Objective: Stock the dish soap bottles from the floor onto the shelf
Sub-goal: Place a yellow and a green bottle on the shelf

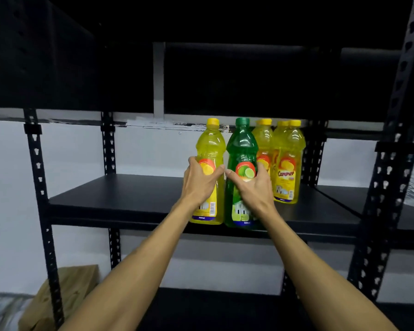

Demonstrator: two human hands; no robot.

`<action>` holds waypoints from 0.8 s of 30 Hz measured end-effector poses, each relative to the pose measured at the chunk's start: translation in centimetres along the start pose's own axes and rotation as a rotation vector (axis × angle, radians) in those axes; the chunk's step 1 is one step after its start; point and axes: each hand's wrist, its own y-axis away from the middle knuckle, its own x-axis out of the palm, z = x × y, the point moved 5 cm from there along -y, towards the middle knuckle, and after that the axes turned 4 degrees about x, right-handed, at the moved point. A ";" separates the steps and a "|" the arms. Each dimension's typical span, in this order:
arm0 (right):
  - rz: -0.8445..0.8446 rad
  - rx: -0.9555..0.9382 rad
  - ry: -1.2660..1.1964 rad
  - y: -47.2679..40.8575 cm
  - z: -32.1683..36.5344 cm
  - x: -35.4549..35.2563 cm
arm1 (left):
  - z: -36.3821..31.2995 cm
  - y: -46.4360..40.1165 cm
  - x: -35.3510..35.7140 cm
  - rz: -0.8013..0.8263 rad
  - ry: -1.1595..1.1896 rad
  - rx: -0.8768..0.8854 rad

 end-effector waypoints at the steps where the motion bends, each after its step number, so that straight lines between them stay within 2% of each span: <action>1: 0.010 -0.003 -0.008 -0.6 0.0 0.2 | 0.3 -0.7 -0.1 0.001 0.003 -0.006; 9: -0.022 -0.046 0.013 -5.4 -1.3 2.9 | 1.5 -5.0 0.6 -0.042 0.007 0.100; 16: 0.087 -0.010 0.119 -10.1 -6.3 6.7 | 6.4 -9.1 4.3 -0.020 0.023 0.090; 19: 0.123 -0.012 0.207 -12.8 -8.1 8.4 | 7.9 -11.9 5.5 0.013 -0.016 0.085; 24: 0.065 0.031 0.304 -17.1 -10.5 11.0 | 10.2 -16.5 7.7 0.102 -0.098 0.065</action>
